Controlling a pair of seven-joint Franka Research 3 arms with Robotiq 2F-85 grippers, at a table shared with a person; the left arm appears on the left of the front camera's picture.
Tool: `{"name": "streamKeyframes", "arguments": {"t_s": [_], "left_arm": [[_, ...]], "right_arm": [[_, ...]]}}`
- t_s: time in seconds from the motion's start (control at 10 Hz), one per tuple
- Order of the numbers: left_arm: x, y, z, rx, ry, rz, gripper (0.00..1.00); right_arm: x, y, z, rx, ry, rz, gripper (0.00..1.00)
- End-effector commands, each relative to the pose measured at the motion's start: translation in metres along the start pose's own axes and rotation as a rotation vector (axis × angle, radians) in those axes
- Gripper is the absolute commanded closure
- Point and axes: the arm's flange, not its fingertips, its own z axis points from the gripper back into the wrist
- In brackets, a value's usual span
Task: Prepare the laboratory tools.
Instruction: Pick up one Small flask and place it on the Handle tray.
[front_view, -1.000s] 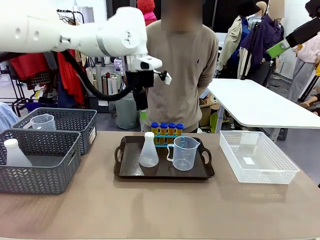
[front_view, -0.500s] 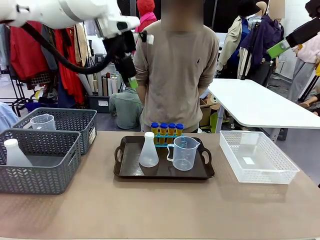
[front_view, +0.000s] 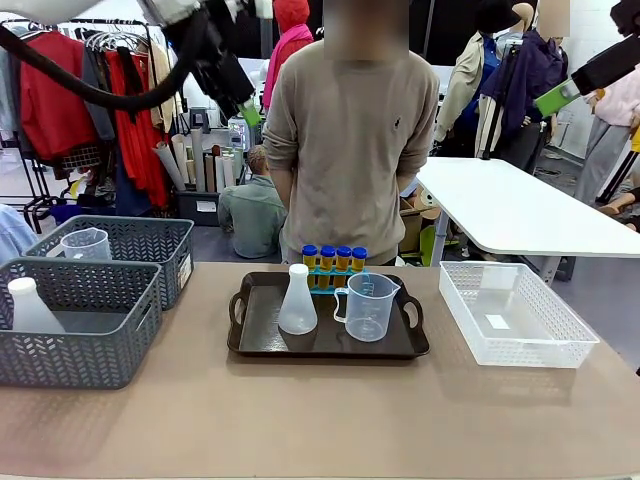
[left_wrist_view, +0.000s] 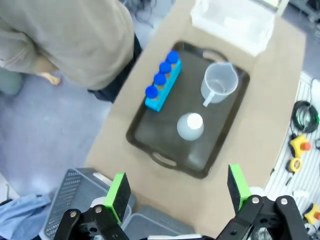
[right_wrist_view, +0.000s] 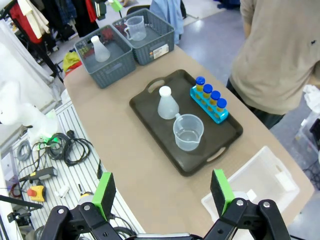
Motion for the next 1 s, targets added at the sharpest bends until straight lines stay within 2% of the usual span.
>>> {"name": "streamKeyframes", "arguments": {"t_s": [0.0, 0.3, 0.5, 0.9], "left_arm": [[-0.033, -0.003, 0.011, -0.055, -0.122, -0.041, 0.00], [-0.043, -0.003, 0.035, -0.144, -0.206, -0.071, 0.00], [-0.047, -0.007, 0.042, -0.117, -0.234, -0.081, 0.00], [-0.041, -0.025, 0.054, -0.086, -0.196, -0.127, 0.00]], "right_arm": [[0.002, 0.000, 0.000, 0.013, -0.020, 0.007, 0.00], [0.002, 0.000, 0.000, 0.013, -0.020, 0.007, 0.00], [0.002, 0.000, 0.000, 0.013, -0.020, 0.007, 0.00], [0.002, 0.000, 0.000, 0.013, -0.020, 0.007, 0.00]]}}
